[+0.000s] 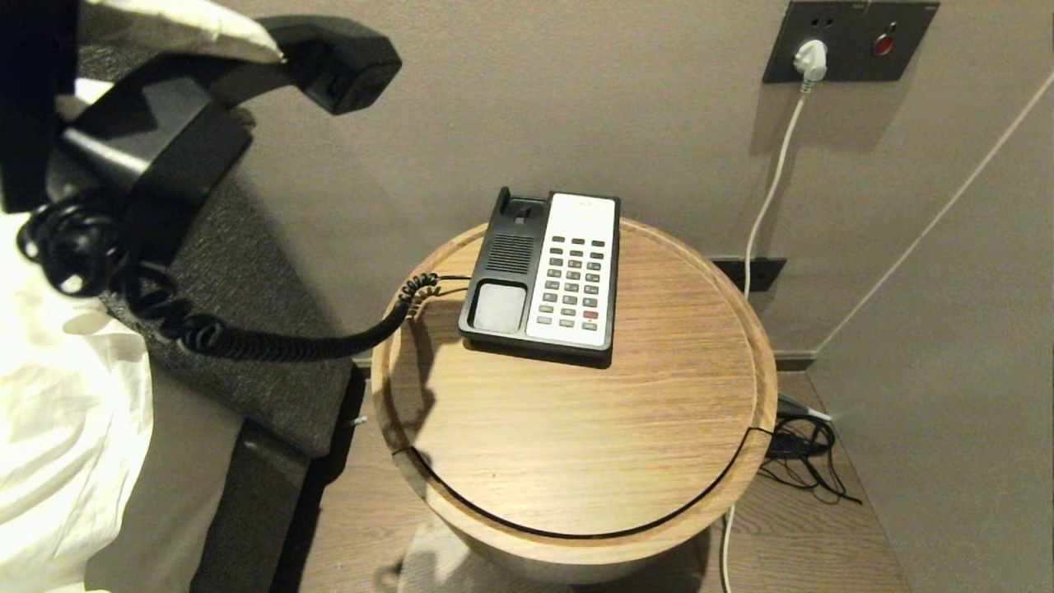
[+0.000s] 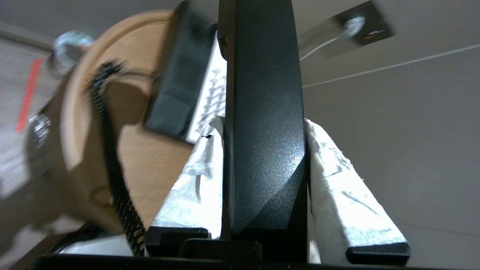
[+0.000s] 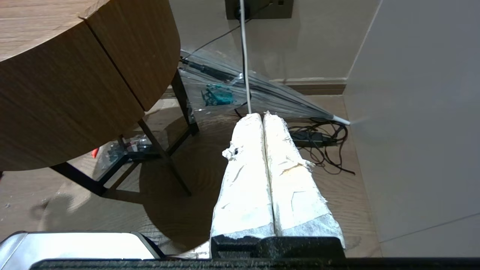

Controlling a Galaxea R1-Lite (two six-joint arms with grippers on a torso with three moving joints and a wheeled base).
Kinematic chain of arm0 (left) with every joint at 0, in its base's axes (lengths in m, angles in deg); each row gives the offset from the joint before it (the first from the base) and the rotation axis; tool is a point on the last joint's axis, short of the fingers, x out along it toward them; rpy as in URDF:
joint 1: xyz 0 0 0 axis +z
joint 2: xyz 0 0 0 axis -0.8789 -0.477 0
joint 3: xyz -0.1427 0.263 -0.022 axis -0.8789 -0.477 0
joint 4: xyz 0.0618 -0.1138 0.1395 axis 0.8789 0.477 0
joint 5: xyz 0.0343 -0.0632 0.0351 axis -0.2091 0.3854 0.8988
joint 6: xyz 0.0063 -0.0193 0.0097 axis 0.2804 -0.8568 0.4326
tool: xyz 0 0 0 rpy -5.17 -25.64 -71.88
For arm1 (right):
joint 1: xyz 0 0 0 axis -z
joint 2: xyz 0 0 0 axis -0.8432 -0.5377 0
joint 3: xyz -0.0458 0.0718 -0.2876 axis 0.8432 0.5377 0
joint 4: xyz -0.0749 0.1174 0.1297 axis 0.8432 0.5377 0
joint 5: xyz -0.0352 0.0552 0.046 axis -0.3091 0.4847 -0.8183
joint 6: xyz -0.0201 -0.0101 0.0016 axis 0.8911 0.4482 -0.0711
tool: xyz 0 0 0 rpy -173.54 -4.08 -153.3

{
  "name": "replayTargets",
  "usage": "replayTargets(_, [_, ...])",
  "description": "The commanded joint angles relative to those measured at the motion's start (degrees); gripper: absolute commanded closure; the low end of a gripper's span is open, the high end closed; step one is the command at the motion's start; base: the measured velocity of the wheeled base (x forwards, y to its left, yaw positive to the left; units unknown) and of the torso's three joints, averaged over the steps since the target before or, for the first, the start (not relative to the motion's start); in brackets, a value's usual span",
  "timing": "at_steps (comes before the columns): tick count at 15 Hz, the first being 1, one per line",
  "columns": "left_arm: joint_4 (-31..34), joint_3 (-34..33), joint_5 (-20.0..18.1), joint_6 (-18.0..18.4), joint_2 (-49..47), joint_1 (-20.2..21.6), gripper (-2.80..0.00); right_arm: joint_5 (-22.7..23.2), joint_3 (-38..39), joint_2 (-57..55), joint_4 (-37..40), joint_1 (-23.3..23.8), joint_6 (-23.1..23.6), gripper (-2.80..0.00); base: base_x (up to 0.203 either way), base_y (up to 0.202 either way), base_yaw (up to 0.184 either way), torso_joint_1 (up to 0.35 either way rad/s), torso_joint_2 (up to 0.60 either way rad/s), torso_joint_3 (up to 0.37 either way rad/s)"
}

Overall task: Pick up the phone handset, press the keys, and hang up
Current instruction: Dial the number

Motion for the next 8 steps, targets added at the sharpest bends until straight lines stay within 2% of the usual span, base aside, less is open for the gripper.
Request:
replayTargets(1, [-0.1,-7.4,-1.5,-0.4,9.1,2.2,0.0,0.0,0.0,0.3,0.0,0.0,0.0,0.0,0.0,0.0,0.0,0.0,0.0,0.0])
replayTargets(4, [-0.1,-9.5,-4.9,-1.8,15.6,5.7,0.0,0.0,0.0,0.3,0.0,0.0,0.0,0.0,0.0,0.0,0.0,0.0,0.0,0.0])
replayTargets(8, [-0.1,-8.0,-11.4,-9.5,19.6,9.6,0.0,0.0,0.0,0.3,0.0,0.0,0.0,0.0,0.0,0.0,0.0,0.0,0.0,0.0])
